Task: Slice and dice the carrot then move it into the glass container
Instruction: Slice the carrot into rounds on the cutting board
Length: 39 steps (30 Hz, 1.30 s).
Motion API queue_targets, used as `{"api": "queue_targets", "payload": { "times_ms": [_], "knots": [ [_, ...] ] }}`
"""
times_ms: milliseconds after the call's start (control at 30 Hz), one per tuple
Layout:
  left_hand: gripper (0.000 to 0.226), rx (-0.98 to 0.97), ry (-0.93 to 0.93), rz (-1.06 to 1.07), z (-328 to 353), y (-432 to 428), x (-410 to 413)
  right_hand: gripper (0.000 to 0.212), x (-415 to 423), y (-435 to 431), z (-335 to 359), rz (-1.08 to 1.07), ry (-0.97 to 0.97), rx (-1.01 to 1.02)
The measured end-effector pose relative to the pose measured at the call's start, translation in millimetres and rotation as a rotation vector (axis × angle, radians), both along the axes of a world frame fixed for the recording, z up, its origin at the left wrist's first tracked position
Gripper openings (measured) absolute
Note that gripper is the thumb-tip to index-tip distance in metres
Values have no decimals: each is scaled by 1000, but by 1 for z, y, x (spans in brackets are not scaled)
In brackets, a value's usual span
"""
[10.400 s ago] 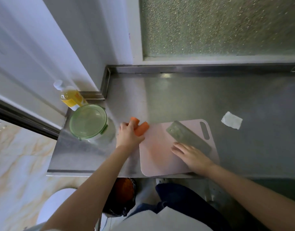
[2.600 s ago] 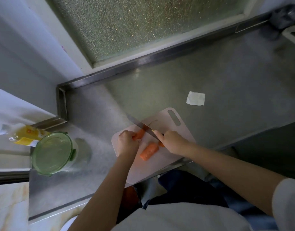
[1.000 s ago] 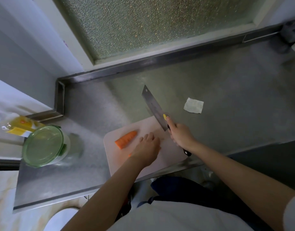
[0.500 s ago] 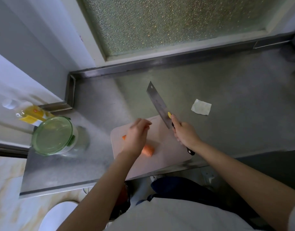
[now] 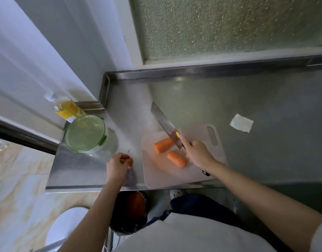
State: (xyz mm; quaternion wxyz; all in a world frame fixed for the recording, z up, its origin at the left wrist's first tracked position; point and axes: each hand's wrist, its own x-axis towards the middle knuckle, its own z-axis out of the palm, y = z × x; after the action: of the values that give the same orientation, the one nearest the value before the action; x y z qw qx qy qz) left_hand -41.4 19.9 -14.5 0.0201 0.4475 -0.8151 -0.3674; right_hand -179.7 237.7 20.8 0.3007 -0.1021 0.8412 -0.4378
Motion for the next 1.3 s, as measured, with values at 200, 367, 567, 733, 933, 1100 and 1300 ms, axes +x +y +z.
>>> {"api": "queue_targets", "payload": {
  "times_ms": [200,367,567,733,933,1100,1300],
  "knots": [
    [27,-312,70,-312,15,18,-20,61,2,5,4,8,40,27],
    [33,-440,89,-936,30,65,-46,62,-3,16,0,-36,110,69],
    [37,-565,-141,-1130,23,96,-66,64,-8,30,-3,-70,159,172],
    [42,-489,-186,-1009,19,98,-72,61,-6,40,-11,-90,155,185],
    [42,-471,-117,-890,17,93,-76,60,-4,46,-15,-108,142,197],
    [35,-327,-11,-719,13,83,-78,59,-1,51,-20,-114,109,176],
    [33,-81,-109,-634,10,62,-83,63,2,51,-23,-77,47,243]
  ]
}}
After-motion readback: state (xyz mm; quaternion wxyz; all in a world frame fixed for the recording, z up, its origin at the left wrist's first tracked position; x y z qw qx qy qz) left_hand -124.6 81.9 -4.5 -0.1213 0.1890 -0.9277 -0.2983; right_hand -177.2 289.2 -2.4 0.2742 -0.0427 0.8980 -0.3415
